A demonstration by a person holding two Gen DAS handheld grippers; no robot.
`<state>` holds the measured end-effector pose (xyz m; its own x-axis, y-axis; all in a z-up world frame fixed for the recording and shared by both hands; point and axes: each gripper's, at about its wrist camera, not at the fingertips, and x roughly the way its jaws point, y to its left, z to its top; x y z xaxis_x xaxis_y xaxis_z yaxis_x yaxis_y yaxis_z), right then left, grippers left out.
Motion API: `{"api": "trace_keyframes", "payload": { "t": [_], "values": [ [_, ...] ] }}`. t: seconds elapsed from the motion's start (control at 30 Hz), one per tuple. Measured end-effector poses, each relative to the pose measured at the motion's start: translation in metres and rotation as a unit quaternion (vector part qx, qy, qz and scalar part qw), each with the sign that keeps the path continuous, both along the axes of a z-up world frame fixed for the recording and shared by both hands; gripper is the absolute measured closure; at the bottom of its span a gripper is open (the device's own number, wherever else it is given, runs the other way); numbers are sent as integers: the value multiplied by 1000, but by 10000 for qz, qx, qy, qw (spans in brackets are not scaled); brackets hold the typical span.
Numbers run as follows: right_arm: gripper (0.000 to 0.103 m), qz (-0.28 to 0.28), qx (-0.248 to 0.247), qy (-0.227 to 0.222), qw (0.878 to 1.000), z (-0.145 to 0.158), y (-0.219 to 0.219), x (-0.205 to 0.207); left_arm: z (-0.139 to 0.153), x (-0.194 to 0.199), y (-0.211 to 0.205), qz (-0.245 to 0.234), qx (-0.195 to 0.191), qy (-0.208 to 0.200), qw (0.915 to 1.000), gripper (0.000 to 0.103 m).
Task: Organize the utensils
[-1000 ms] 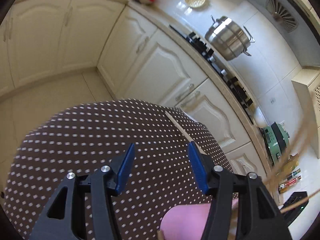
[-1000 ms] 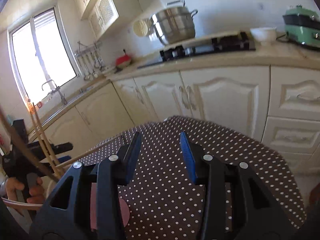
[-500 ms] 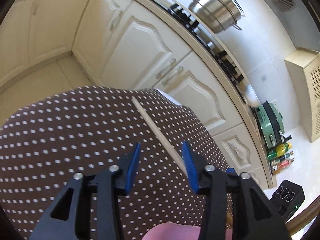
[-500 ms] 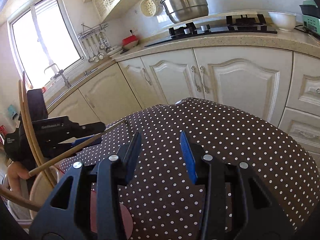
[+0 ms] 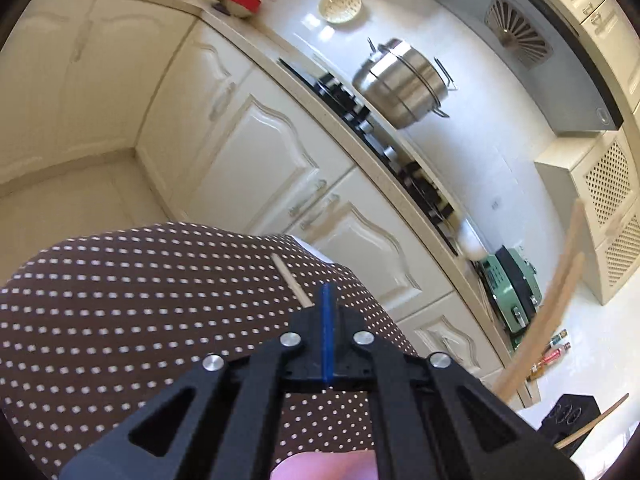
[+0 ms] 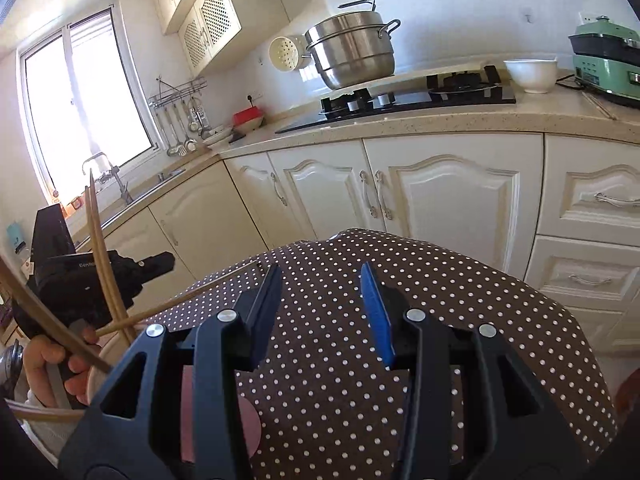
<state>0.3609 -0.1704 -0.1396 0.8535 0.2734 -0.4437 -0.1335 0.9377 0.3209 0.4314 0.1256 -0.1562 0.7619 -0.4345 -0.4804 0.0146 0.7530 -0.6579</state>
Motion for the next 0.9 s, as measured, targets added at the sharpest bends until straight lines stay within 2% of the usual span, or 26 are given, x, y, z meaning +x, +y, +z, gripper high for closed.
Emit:
{"api": "trace_keyframes", "payload": {
  "t": [0.07, 0.17, 0.3, 0.37, 0.4, 0.43, 0.5, 0.57, 0.67, 0.73, 0.8, 0.9],
  "values": [
    [62, -35, -57, -29, 10000, 2, -2, -7, 7, -13, 6, 286, 135, -11, 9995, 103],
    [62, -86, -152, -6, 9998, 5, -3, -18, 16, -29, 9, 329, 298, 32, 9990, 103],
    [62, 15, -149, 147, 9998, 6, -5, -19, 32, -53, 8, 585, 981, -161, 9933, 101],
    [62, 114, -3, 307, 9995, 7, -7, -13, 39, -67, 7, 783, 1290, -301, 9881, 90],
    [62, 218, 50, 412, 9989, 7, -7, -9, 44, -76, 6, 937, 1476, -414, 9837, 72],
    [62, 314, 137, 505, 9981, 6, -7, -5, 47, -83, 4, 1047, 1619, -530, 9798, 65],
    [62, 443, 366, 643, 9963, 4, -9, 3, 53, -97, 1, 1160, 1796, -809, 9735, 65],
    [62, 554, 507, 872, 9934, -1, -10, 13, 56, -101, -2, 1156, 1929, -838, 9708, 64],
    [62, 941, 890, 1307, 9829, -11, -10, 36, 55, -103, -6, 1140, 2012, -828, 9694, 64],
    [62, 1259, 1213, 1644, 9708, -17, -7, 54, 53, -102, -10, 1213, 2268, -713, 9637, 64],
    [62, 1501, 1334, 1852, 9620, -20, 0, 68, 51, -99, -14, 1271, 2452, -687, 9586, 63],
    [62, 1955, 1677, 2204, 9408, -26, 11, 92, 50, -87, -12, 1139, 2432, -464, 9621, 62]
  ]
}}
